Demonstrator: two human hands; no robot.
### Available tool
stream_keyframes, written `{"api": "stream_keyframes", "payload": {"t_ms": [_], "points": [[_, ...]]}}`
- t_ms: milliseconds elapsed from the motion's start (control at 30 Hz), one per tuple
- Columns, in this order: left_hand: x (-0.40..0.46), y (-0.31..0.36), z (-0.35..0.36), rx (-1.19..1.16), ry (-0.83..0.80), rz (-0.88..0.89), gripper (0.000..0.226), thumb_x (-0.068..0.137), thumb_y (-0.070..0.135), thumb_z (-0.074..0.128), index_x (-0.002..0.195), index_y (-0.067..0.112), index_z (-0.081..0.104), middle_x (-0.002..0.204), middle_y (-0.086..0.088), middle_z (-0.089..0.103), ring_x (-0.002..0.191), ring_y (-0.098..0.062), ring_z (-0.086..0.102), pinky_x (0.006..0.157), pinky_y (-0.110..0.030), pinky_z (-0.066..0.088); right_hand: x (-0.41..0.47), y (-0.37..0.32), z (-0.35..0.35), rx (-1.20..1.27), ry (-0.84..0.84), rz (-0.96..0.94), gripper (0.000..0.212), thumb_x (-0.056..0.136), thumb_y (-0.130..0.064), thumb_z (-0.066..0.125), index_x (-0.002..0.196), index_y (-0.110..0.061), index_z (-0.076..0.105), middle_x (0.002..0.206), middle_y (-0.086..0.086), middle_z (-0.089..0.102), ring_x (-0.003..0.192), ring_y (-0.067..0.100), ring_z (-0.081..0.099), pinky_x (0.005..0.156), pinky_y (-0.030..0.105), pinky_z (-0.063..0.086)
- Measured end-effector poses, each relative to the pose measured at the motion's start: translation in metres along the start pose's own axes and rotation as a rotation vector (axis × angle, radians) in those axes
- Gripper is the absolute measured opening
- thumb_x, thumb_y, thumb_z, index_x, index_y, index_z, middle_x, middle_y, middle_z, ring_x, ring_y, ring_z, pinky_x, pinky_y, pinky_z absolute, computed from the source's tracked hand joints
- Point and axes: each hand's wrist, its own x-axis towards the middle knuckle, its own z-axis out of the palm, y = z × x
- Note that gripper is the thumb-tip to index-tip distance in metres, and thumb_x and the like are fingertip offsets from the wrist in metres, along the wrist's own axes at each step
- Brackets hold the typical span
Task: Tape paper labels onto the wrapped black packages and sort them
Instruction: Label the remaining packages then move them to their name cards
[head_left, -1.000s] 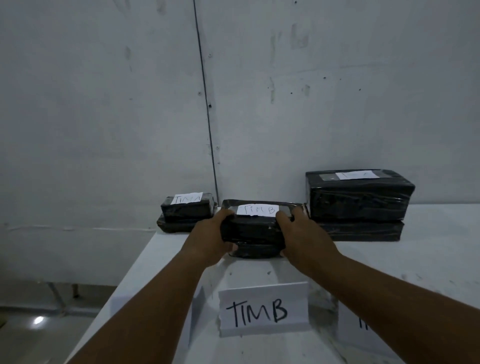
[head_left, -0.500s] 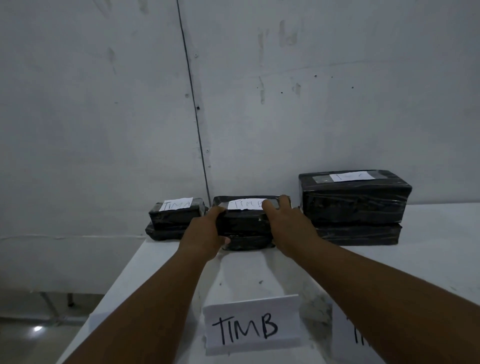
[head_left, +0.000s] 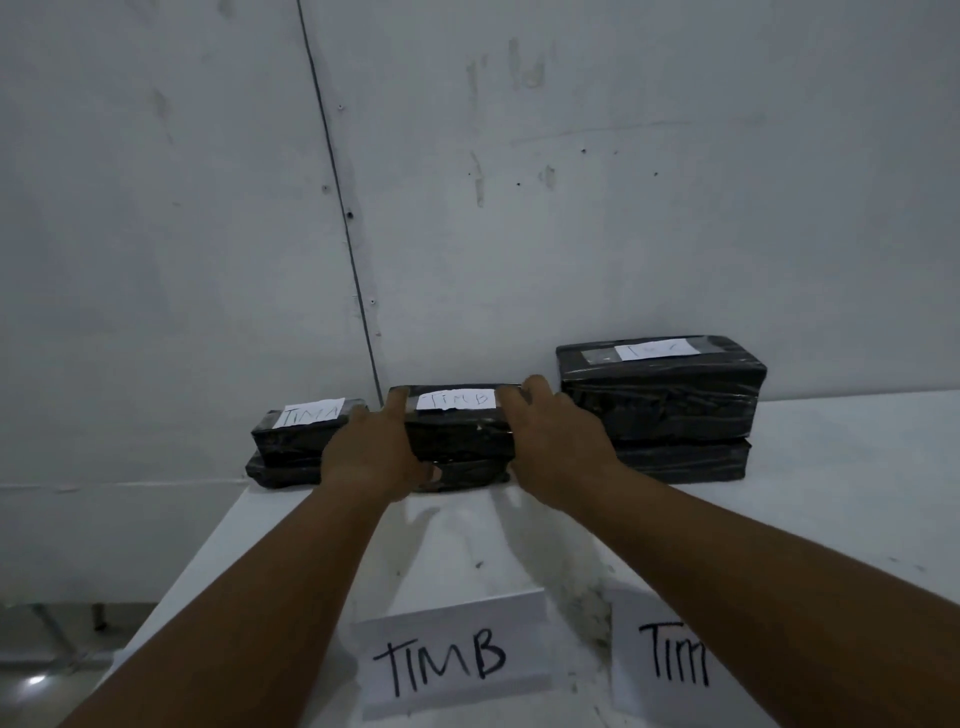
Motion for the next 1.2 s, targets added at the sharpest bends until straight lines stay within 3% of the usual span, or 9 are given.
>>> {"api": "stream_keyframes", "payload": {"t_ms": [167,367,467,567,700,833,933,1067,1200], "points": [[-0.012,0.032,-0.022,0.086,0.126,-0.008,0.089,0.07,0.06,0.082,0.141,0.027,0.04,0.131,-0.013,0.043,0.122,-0.037,0.046,0.091,-0.045,0.048,-0.03,0.041,-0.035,0.048,0.213,0.013,0.051,0.075,-0.032,0.083,0.119,-0.019,0.06,0.111,0.004,0.058,0.098,0.024,0.056,0.077,0.042,0.056],[-0.014,0.041,-0.015,0.137,-0.016,-0.04,0.092,0.07,0.061,0.081,0.148,0.036,0.039,0.137,-0.014,0.044,0.13,-0.041,0.042,0.102,-0.05,0.047,-0.052,0.104,-0.04,0.011,0.278,0.18,0.051,0.072,-0.039,0.086,0.114,-0.018,0.067,0.112,0.008,0.061,0.102,0.028,0.056,0.083,0.044,0.052],[-0.02,0.048,-0.003,0.212,0.101,0.018,0.089,0.074,0.061,0.078,0.15,0.037,0.036,0.14,-0.013,0.046,0.131,-0.039,0.042,0.105,-0.051,0.043,-0.06,0.121,-0.036,0.002,0.274,0.229,0.06,0.068,-0.04,0.088,0.12,-0.019,0.065,0.12,0.011,0.058,0.11,0.032,0.053,0.087,0.048,0.051],[-0.025,0.069,0.002,0.204,0.263,0.146,0.082,0.075,0.058,0.078,0.145,0.033,0.041,0.136,-0.007,0.052,0.125,-0.032,0.045,0.102,-0.048,0.042,-0.064,0.129,-0.03,-0.032,0.253,0.26,0.081,0.063,-0.042,0.091,0.134,-0.021,0.058,0.137,0.016,0.049,0.123,0.039,0.043,0.092,0.054,0.048],[-0.025,0.109,0.006,0.072,0.297,0.335,0.075,0.078,0.049,0.078,0.143,0.029,0.045,0.133,-0.004,0.055,0.123,-0.027,0.047,0.102,-0.042,0.041,-0.067,0.141,-0.021,-0.05,0.23,0.325,0.11,0.062,-0.043,0.091,0.155,-0.023,0.035,0.156,0.024,0.026,0.138,0.048,0.027,0.097,0.063,0.044],[-0.02,0.145,0.019,0.004,0.281,0.487,0.096,0.075,0.044,0.083,0.154,0.027,0.031,0.145,-0.007,0.047,0.132,-0.028,0.043,0.108,-0.042,0.04,-0.066,0.16,-0.017,0.005,0.141,0.414,0.126,0.07,-0.037,0.089,0.162,-0.03,0.003,0.165,0.022,-0.003,0.146,0.053,0.011,0.106,0.067,0.036],[-0.015,0.161,0.036,0.104,0.259,0.479,0.112,0.071,0.048,0.086,0.158,0.031,0.016,0.158,-0.012,0.031,0.139,-0.032,0.037,0.114,-0.048,0.037,-0.067,0.172,-0.01,0.047,0.128,0.423,0.132,0.07,-0.028,0.091,0.161,-0.036,-0.005,0.165,0.02,-0.012,0.144,0.052,0.022,0.104,0.064,0.042],[-0.01,0.171,0.055,0.198,0.25,0.417,0.119,0.071,0.048,0.085,0.159,0.031,0.006,0.161,-0.014,0.024,0.139,-0.035,0.038,0.115,-0.052,0.032,-0.064,0.181,0.003,0.152,0.177,0.346,0.136,0.066,-0.013,0.092,0.16,-0.037,-0.002,0.165,0.02,-0.016,0.116,0.043,0.054,0.088,0.054,0.056],[-0.003,0.176,0.064,0.251,0.316,0.388,0.118,0.07,0.047,0.086,0.157,0.028,0.009,0.155,-0.016,0.03,0.133,-0.035,0.043,0.11,-0.051,0.036,-0.058,0.186,0.007,0.178,0.196,0.329,0.131,0.069,-0.009,0.09,0.161,-0.035,0.001,0.164,0.019,-0.018,0.115,0.04,0.055,0.088,0.05,0.057]]}}
